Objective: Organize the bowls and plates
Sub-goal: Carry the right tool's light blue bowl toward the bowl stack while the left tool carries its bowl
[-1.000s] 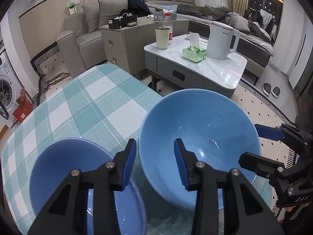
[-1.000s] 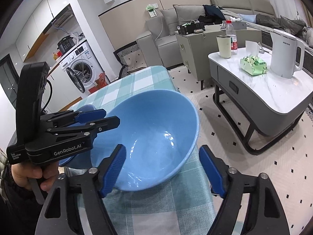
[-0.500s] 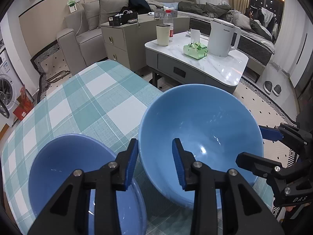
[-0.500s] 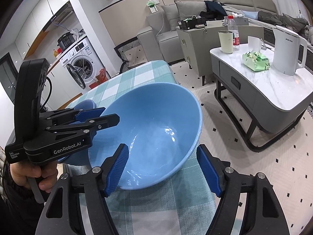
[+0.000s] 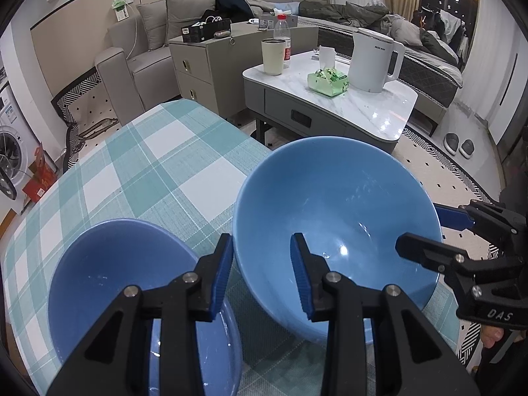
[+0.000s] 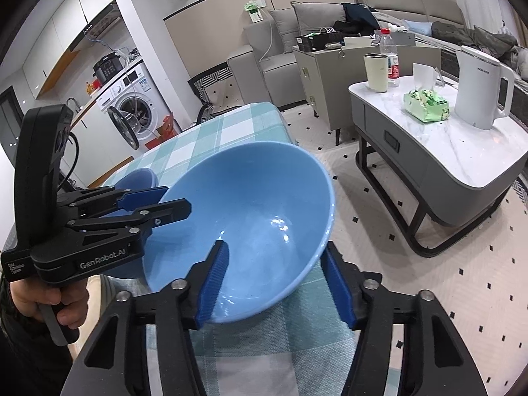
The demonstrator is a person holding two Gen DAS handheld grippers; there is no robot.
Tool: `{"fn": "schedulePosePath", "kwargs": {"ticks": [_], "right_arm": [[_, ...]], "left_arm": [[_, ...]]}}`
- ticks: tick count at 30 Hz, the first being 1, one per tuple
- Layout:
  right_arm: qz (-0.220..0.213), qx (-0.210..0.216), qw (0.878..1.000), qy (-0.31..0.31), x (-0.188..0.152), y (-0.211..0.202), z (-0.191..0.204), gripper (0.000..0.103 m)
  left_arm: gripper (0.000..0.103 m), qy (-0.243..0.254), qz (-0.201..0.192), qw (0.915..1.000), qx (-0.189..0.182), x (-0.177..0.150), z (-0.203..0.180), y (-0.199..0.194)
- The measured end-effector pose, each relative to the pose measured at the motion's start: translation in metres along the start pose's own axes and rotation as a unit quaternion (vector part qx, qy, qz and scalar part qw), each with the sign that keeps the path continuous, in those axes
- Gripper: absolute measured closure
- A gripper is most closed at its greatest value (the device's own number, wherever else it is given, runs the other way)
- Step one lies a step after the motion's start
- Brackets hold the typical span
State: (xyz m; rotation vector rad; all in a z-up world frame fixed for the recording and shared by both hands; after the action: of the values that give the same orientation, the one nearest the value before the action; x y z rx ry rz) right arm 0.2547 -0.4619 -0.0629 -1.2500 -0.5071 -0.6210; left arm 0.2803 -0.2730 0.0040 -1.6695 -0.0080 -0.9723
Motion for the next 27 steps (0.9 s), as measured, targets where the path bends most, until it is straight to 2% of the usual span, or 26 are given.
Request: {"fn": "schedulePosePath", "kwargs": {"ticks": [1,13,27], "right_arm": [[-0.001,-0.005,1.0,0.0,0.0,0.0,-0.001,0.053],[-0.008,-0.021,1.0,0.011,0.001,0.0,-0.008,0.066],[-0.015,-0.025,0.999,0.016,0.001,-0.005,-0.011,0.067]], "left_arm": [[0.068,0.0,0.0,1.0,0.0,0.0,0.0,0.0],[0.072,-0.002,0.001,1.0,0.005,-0.002,0.001,-0.002],[0.072,0.0,-0.007,1.0,0.005,-0.001,-0.001,-0.007]]}}
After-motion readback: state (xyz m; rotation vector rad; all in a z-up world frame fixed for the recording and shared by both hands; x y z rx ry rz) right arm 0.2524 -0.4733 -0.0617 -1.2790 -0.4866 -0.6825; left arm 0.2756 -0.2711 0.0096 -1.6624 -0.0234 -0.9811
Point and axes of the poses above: each gripper's, at about its wrist camera, not at the fingertips, and y roughly the way its jaws point, z to its left, x to its top, the point moved 3 cm from there along y, roughly the way its jaws point, and after that the axes turned 1 degree about -y, right-handed, at the moved point
